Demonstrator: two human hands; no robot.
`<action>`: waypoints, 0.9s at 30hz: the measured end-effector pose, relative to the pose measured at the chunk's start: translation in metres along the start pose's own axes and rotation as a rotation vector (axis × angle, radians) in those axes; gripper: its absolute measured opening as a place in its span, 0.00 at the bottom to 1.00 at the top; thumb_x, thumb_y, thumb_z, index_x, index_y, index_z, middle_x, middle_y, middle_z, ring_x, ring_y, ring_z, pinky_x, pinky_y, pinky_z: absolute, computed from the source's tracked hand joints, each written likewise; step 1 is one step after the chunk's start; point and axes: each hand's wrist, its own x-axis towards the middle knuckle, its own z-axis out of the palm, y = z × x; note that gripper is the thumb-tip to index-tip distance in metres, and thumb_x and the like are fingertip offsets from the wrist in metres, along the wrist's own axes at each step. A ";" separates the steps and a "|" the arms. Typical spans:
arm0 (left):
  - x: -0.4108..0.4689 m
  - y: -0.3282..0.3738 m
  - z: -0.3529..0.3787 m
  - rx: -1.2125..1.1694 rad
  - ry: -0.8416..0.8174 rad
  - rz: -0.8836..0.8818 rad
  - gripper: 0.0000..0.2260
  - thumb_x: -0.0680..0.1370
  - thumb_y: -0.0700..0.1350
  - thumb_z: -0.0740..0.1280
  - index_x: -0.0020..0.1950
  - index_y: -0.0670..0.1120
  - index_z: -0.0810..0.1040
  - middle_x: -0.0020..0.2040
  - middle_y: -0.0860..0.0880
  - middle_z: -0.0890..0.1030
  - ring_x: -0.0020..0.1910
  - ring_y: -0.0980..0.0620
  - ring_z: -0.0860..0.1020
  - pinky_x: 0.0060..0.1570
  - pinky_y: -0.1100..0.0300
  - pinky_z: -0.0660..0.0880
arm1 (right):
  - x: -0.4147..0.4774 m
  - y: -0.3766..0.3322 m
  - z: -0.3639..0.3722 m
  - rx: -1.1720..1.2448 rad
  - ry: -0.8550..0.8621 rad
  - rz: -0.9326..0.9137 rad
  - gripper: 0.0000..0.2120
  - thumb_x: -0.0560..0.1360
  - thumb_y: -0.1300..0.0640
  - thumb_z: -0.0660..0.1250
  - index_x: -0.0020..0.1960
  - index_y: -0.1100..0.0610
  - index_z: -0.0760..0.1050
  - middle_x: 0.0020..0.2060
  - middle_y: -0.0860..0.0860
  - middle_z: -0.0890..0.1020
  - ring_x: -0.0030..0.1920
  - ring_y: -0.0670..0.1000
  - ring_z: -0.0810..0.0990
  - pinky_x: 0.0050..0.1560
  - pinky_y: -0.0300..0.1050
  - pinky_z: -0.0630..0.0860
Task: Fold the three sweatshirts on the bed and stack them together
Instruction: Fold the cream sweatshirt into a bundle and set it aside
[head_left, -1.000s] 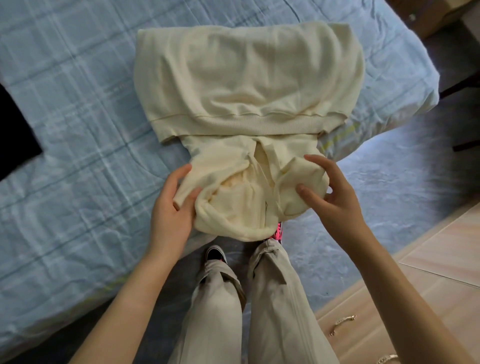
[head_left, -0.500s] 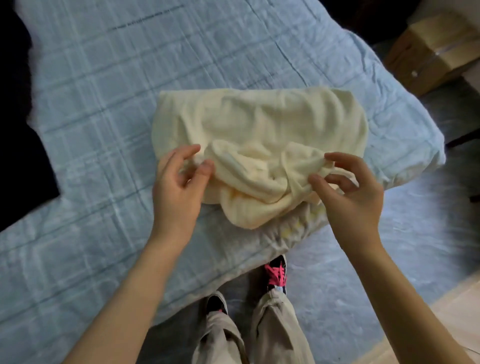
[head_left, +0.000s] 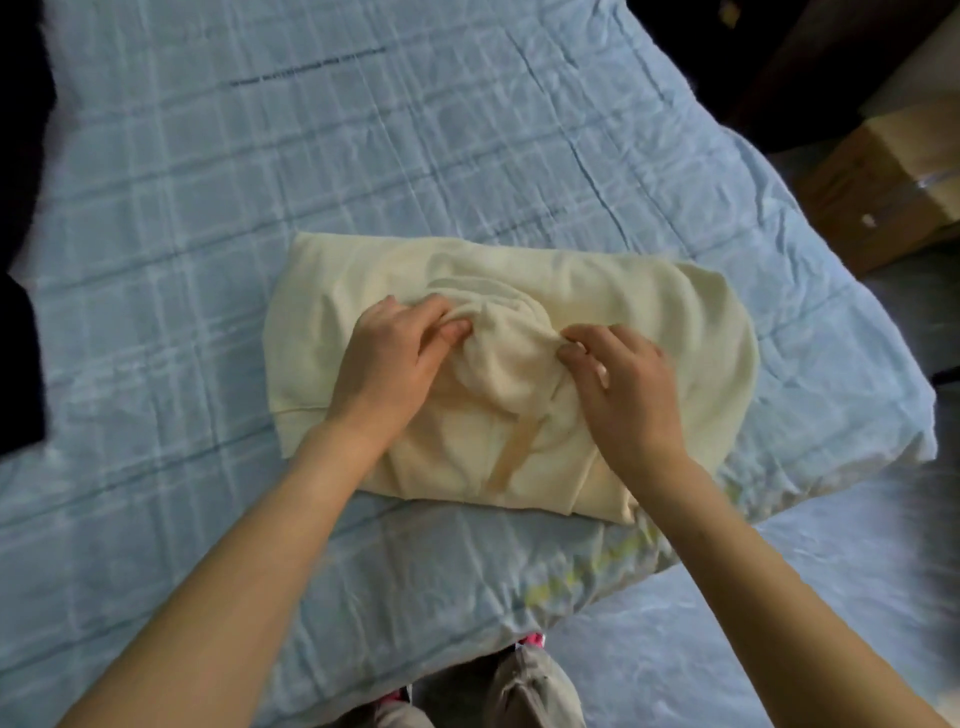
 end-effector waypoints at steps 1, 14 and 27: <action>0.011 0.003 -0.001 0.021 0.053 -0.010 0.14 0.80 0.54 0.63 0.42 0.45 0.76 0.32 0.49 0.73 0.35 0.43 0.74 0.36 0.55 0.62 | 0.012 0.005 -0.005 0.012 0.034 0.020 0.06 0.79 0.56 0.68 0.53 0.56 0.82 0.41 0.52 0.82 0.44 0.57 0.81 0.51 0.57 0.75; 0.096 0.002 0.048 0.190 0.065 -0.105 0.10 0.77 0.49 0.69 0.47 0.43 0.82 0.45 0.42 0.79 0.47 0.39 0.76 0.48 0.46 0.71 | 0.047 0.003 0.048 -0.206 -0.278 -0.120 0.26 0.84 0.47 0.52 0.81 0.51 0.57 0.80 0.49 0.59 0.80 0.55 0.54 0.79 0.53 0.47; 0.021 -0.058 0.081 0.559 -0.353 0.024 0.26 0.82 0.56 0.50 0.80 0.52 0.56 0.80 0.53 0.59 0.77 0.43 0.60 0.75 0.39 0.52 | 0.047 0.035 0.083 -0.296 -0.351 -0.162 0.29 0.82 0.45 0.52 0.81 0.49 0.54 0.80 0.48 0.57 0.80 0.55 0.54 0.78 0.56 0.52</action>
